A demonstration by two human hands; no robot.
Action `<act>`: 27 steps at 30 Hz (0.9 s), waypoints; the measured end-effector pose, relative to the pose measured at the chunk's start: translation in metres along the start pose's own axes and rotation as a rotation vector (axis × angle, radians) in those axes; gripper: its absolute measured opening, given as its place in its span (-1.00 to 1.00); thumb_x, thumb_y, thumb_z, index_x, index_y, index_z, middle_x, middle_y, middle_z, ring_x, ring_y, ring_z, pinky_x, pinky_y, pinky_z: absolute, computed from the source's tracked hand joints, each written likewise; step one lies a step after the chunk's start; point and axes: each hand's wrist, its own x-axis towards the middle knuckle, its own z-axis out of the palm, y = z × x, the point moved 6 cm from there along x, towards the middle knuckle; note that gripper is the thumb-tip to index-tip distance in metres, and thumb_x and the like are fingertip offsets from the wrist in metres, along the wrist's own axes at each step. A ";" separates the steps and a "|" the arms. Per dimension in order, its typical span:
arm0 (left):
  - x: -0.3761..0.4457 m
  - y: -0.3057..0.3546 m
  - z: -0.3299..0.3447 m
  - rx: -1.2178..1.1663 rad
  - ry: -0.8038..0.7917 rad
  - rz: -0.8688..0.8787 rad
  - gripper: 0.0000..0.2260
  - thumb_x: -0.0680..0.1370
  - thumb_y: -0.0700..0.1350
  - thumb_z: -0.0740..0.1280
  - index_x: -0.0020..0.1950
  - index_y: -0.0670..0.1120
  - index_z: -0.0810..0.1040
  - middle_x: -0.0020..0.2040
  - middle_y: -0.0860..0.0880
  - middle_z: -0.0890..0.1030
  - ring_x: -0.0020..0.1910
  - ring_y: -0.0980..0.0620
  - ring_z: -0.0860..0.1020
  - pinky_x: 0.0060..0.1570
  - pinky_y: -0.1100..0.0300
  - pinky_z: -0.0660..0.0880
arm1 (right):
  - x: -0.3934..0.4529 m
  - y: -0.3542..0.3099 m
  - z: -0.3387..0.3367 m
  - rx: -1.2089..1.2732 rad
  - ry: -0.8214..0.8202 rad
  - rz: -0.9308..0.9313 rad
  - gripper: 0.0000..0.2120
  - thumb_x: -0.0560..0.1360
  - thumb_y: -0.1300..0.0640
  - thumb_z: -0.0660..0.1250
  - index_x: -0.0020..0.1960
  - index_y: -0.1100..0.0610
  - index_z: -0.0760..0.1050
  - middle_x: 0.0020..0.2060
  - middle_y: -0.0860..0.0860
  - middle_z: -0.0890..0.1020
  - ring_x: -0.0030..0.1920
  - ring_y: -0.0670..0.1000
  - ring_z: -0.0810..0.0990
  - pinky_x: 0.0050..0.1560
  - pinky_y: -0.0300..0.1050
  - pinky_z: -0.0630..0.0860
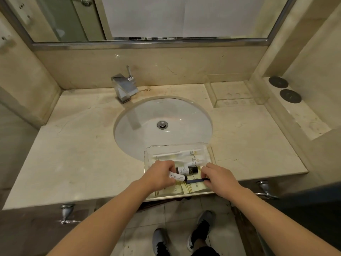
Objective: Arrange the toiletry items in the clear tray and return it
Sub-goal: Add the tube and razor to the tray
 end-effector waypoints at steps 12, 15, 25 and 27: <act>-0.009 -0.006 0.000 0.384 -0.064 0.133 -0.81 0.49 -0.01 0.35 0.06 -0.02 0.58 0.04 0.03 0.54 0.00 0.00 0.53 -0.14 0.18 0.43 | 0.004 0.004 0.002 0.015 -0.011 0.011 -0.89 0.51 0.08 0.29 0.02 0.01 0.51 -0.03 -0.06 0.53 -0.07 -0.01 0.51 -0.17 -0.18 0.39; -0.011 -0.004 0.003 0.441 -0.048 0.164 -0.78 0.52 0.01 0.31 0.10 -0.04 0.59 0.08 0.00 0.48 0.02 -0.04 0.52 -0.06 0.08 0.52 | 0.004 0.004 0.003 0.004 -0.011 0.004 -0.90 0.51 0.07 0.28 0.01 0.00 0.51 -0.04 -0.08 0.53 -0.09 -0.04 0.50 -0.19 -0.19 0.37; -0.017 0.002 0.015 0.585 -0.060 0.227 -0.79 0.53 -0.05 0.23 0.03 -0.15 0.54 0.06 -0.10 0.49 -0.01 -0.14 0.52 -0.15 0.04 0.45 | 0.005 0.003 0.003 0.006 -0.007 0.006 -0.89 0.50 0.06 0.29 0.02 0.00 0.52 -0.03 -0.09 0.53 -0.08 -0.05 0.50 -0.18 -0.19 0.39; -0.018 0.004 0.017 0.608 -0.042 0.235 -0.81 0.53 -0.08 0.21 0.02 -0.15 0.52 0.05 -0.10 0.48 -0.03 -0.14 0.53 -0.20 0.06 0.39 | 0.004 0.003 0.003 0.011 -0.006 0.006 -0.88 0.50 0.05 0.29 0.03 -0.01 0.52 -0.02 -0.09 0.54 -0.07 -0.05 0.51 -0.17 -0.19 0.39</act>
